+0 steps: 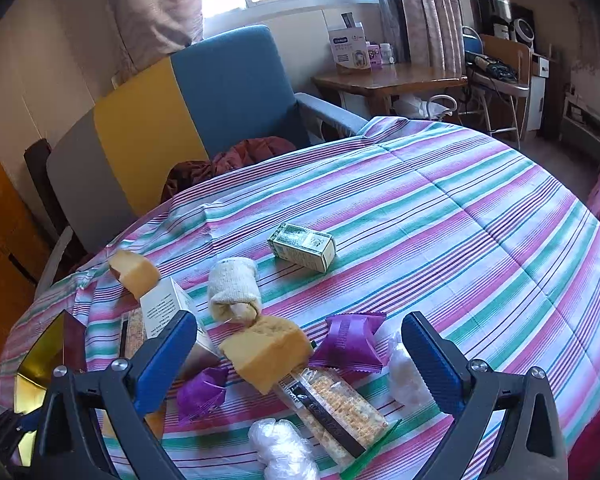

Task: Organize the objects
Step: 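Grasp a yellow sponge with the left tool while the right tool approaches a purple packet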

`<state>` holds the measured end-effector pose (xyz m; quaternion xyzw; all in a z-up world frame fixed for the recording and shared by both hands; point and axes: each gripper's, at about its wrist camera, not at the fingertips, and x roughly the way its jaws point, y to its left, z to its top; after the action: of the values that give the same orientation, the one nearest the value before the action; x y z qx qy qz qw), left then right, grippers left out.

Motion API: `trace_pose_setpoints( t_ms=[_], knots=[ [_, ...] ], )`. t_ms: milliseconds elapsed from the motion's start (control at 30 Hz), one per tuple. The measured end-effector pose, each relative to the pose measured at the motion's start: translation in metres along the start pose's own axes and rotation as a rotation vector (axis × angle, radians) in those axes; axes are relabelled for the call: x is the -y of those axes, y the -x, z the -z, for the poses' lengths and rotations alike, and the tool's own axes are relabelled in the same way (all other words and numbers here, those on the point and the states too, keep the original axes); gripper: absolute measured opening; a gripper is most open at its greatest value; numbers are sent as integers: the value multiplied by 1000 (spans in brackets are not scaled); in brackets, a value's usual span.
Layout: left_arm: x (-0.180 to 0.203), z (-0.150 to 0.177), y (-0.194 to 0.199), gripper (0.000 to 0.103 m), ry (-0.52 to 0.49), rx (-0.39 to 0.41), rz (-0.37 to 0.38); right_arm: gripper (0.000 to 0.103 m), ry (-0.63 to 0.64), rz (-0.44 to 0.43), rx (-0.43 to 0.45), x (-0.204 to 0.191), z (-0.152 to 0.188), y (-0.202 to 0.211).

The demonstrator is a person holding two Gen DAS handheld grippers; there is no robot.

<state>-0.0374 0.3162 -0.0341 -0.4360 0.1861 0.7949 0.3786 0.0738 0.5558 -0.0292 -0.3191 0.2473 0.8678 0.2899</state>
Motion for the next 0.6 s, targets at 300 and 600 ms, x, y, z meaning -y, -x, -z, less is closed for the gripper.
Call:
trace_pose_setpoints(
  t_ms=[300,600],
  knots=[
    [16,-18,-52,53,-32,-66,-26,103,-28,-36,6,6,-4,2],
    [24,-2,-39,34,-38,-4,10,103,-137,-53,-26,34,-11,-3]
  ],
)
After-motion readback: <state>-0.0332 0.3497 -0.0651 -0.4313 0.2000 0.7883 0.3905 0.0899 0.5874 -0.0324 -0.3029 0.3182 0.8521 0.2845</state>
